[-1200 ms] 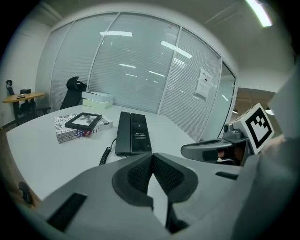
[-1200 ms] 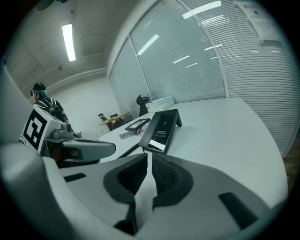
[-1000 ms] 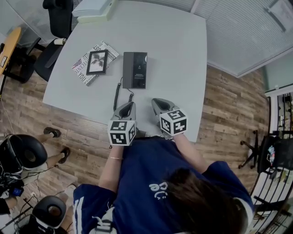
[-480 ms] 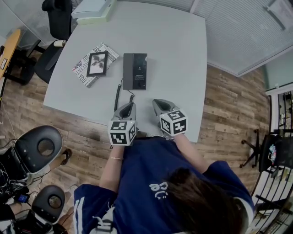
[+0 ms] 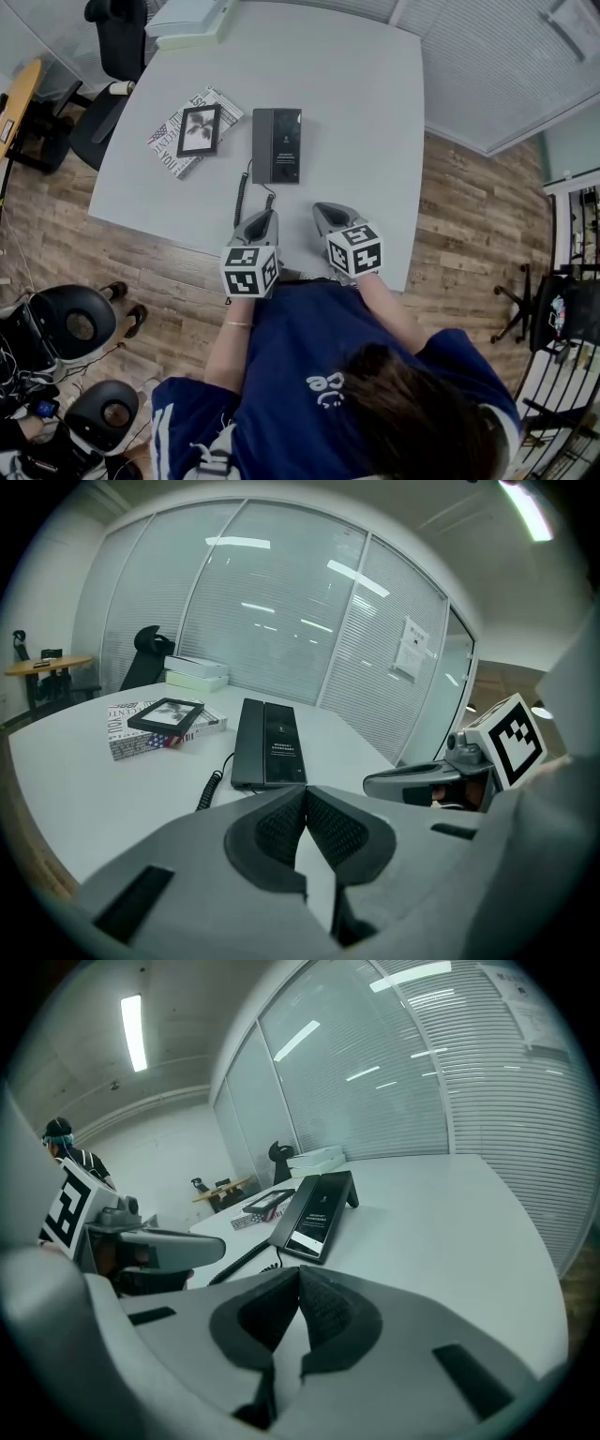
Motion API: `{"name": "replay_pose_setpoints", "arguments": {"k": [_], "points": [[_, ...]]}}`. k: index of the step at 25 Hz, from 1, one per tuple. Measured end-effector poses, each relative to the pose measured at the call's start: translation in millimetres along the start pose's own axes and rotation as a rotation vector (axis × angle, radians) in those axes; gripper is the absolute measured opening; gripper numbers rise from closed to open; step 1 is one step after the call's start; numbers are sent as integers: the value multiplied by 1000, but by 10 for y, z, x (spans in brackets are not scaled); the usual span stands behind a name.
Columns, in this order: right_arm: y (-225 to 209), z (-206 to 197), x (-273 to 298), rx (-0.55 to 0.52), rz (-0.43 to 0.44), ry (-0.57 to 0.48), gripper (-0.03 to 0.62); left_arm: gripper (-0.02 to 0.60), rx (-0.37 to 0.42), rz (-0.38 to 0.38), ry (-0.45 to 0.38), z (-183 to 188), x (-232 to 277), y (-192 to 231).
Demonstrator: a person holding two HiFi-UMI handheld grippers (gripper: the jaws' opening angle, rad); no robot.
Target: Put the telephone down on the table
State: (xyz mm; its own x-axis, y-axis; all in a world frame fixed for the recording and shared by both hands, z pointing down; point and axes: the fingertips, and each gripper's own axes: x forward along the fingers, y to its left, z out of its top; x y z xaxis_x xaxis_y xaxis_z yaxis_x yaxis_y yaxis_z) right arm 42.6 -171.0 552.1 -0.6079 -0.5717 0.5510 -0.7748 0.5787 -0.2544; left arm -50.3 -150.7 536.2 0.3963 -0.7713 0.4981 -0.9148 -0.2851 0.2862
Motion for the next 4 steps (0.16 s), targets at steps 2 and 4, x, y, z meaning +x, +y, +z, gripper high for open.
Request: {"name": "replay_pose_setpoints", "arguments": {"k": [2, 4], "points": [[-6, 4, 2, -2, -2, 0, 9, 5, -2, 2, 2, -6, 1, 9], [-10, 9, 5, -4, -4, 0, 9, 5, -2, 4, 3, -7, 2, 17]]}}
